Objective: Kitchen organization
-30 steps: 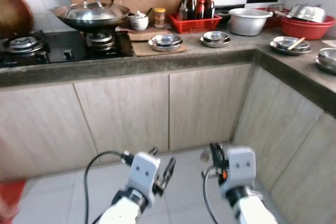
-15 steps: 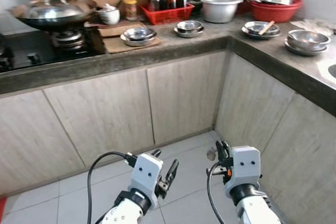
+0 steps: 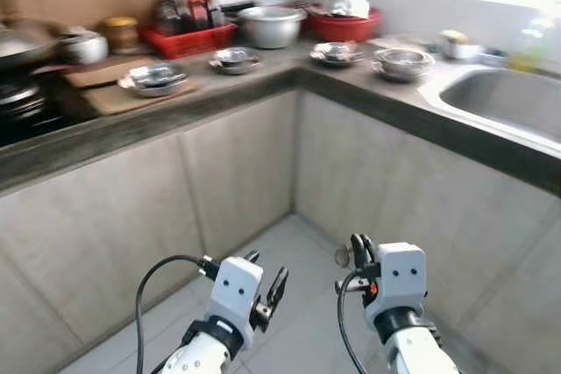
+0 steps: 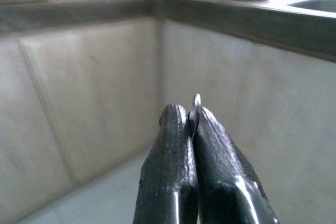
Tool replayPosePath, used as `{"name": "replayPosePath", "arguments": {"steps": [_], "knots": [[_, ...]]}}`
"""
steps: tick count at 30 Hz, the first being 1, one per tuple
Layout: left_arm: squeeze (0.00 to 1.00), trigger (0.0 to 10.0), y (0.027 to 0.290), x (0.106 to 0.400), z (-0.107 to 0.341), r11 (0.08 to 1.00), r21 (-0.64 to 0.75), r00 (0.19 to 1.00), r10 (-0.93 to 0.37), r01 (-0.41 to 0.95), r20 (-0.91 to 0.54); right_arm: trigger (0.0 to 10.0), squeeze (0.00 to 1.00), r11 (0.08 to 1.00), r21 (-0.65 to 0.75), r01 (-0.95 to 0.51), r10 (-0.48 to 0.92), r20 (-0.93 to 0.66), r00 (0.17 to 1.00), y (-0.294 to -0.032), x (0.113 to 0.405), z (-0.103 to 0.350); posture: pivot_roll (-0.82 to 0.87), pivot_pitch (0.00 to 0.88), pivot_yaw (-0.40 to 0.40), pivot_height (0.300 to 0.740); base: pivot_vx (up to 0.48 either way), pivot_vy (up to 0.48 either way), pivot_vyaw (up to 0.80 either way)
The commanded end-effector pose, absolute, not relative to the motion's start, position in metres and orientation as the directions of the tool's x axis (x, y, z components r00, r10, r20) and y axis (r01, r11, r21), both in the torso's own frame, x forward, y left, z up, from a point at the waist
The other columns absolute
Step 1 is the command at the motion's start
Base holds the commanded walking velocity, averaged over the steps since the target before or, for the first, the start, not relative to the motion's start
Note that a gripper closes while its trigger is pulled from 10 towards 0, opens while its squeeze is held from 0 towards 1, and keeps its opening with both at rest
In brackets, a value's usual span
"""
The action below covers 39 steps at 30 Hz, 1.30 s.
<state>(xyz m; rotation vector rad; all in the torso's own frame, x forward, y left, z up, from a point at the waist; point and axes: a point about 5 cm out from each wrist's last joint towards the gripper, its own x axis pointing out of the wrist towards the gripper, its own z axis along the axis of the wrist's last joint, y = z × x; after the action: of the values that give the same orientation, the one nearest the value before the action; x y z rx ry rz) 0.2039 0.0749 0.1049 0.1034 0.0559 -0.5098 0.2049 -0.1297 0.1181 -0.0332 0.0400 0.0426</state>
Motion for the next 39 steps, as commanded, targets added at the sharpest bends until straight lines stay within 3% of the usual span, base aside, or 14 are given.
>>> {"name": "replayPosePath", "arguments": {"steps": [1,23,39], "knots": [[0.00,10.0,0.081,0.205,0.105,0.873,0.100,0.878,-0.470,0.477,-0.085,10.0,0.00,0.998,-0.016,-0.059,0.059,-0.018,0.998,-0.122,0.207,0.124,0.02,0.000,0.008,0.740,0.000,0.401,-0.79],[0.00,10.0,0.081,0.206,0.105,0.864,0.113,0.871,-0.484,0.491,-0.090,10.0,0.00,1.000,-0.017,-0.020,0.021,0.022,1.000,-0.126,0.211,0.131,0.02,0.000,0.012,0.740,0.058,0.018,-0.77],[0.00,10.0,0.081,0.206,0.106,0.862,0.114,0.869,-0.488,0.495,-0.084,10.0,0.00,0.999,-0.030,0.014,-0.011,0.075,0.997,-0.133,0.220,0.142,0.02,0.000,0.009,0.740,0.313,0.000,0.00]]}}
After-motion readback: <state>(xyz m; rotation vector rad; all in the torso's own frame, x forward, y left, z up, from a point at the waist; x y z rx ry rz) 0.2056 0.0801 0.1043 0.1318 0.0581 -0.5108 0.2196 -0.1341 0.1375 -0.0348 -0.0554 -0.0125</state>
